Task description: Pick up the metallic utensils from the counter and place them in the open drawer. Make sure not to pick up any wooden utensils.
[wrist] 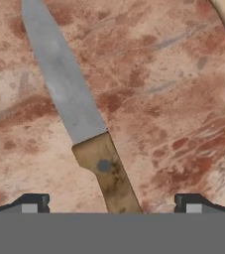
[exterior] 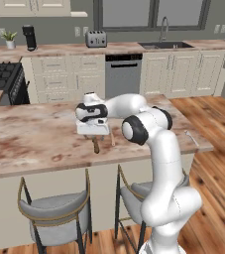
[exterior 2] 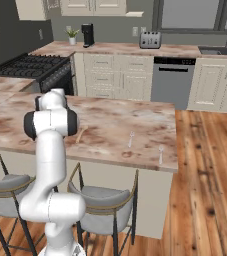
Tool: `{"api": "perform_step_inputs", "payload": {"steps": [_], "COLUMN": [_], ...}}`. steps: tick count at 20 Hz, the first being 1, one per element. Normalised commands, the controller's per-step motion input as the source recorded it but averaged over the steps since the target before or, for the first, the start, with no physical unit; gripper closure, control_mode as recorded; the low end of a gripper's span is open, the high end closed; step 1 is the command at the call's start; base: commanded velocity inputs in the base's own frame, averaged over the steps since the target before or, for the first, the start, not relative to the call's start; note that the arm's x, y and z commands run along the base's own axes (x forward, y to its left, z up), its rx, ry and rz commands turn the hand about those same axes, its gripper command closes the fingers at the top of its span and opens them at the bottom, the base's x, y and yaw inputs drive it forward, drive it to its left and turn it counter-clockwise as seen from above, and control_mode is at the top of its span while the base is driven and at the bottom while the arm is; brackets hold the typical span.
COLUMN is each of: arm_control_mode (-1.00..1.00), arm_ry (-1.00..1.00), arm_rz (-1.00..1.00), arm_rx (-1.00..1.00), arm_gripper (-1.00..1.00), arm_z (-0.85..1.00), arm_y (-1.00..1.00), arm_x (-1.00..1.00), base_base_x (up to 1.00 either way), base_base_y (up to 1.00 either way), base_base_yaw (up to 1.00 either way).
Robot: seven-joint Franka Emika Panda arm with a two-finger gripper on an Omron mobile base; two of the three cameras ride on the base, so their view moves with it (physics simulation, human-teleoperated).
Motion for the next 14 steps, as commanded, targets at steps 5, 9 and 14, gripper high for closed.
{"api": "perform_step_inputs", "payload": {"steps": [5, 9, 14], "arm_control_mode": [-1.00, -1.00, -1.00], "arm_ry": [0.00, 0.00, 0.00], "arm_rz": [-0.05, -0.05, -0.03], "arm_rx": [0.00, 0.00, 0.00], "arm_gripper": [-1.00, -1.00, -1.00], "arm_z": [-0.29, -0.29, -0.22], "arm_y": [0.00, 0.00, 0.00], "arm_x": [0.00, 0.00, 0.00], "base_base_x": [0.00, 0.00, 0.00], "base_base_y": [0.00, 0.00, 0.00], "base_base_yaw": [0.00, 0.00, 0.00]}}
